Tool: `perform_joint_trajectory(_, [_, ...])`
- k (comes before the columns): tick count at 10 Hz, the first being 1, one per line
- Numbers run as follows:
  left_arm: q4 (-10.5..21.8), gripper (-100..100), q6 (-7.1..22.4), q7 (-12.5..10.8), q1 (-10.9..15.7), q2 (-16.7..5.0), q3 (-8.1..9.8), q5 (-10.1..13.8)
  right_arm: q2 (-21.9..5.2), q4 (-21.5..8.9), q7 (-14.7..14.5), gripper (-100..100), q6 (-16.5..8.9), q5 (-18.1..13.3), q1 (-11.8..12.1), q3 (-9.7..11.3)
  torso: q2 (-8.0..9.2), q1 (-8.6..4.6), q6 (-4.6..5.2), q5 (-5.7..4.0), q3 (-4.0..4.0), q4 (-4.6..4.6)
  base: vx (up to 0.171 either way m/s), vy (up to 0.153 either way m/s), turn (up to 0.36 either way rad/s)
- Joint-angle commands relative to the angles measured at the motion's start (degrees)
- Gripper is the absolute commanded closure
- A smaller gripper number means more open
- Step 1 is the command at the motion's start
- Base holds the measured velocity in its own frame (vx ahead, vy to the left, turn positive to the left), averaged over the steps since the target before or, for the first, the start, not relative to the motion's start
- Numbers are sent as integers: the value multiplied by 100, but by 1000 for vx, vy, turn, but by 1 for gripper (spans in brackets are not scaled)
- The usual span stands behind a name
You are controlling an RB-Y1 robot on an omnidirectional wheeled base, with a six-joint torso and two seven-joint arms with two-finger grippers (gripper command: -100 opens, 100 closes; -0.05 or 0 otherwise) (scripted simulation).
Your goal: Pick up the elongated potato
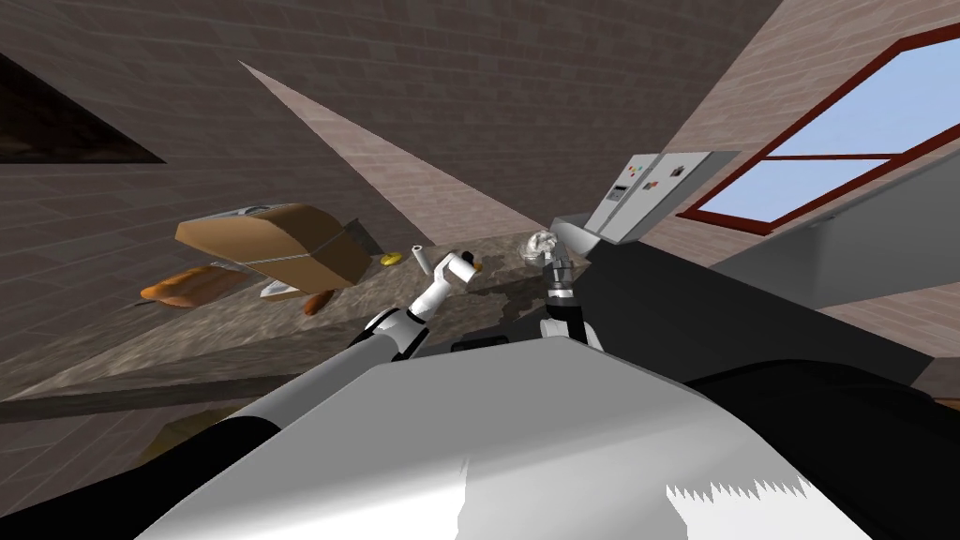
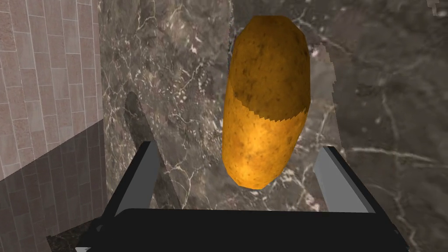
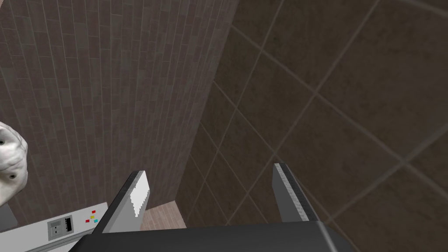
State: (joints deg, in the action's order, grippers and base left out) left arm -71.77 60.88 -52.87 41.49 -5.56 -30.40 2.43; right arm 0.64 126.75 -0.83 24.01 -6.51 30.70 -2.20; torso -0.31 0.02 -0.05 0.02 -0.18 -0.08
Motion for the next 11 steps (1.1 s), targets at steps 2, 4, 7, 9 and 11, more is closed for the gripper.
perform_joint_trajectory(2, [285,-100,273,-185,85,353,-32,-6,0,0,0,0,0,0,0,0,-2,-1,0,0,-2,-1,84,29,-69])
perform_joint_trajectory(4, [477,-100,372,-254,63,622,-39,-5,0,0,0,0,0,0,1,0,-10,2,-1,0,-6,-2,119,31,-26])
perform_joint_trajectory(7, [594,-100,114,-145,7,549,32,-35,0,0,0,0,0,0,0,0,14,-5,-2,-1,7,2,31,-5,-1])
perform_joint_trajectory(9, [705,-100,-64,-53,-59,545,103,-65,1,0,0,0,0,0,0,1,18,-24,-1,-5,10,4,33,-52,4])
perform_joint_trajectory(11, [712,100,-27,-84,-18,556,85,-55,1,0,0,0,0,0,-1,1,18,-18,-1,-5,9,3,11,-12,2])
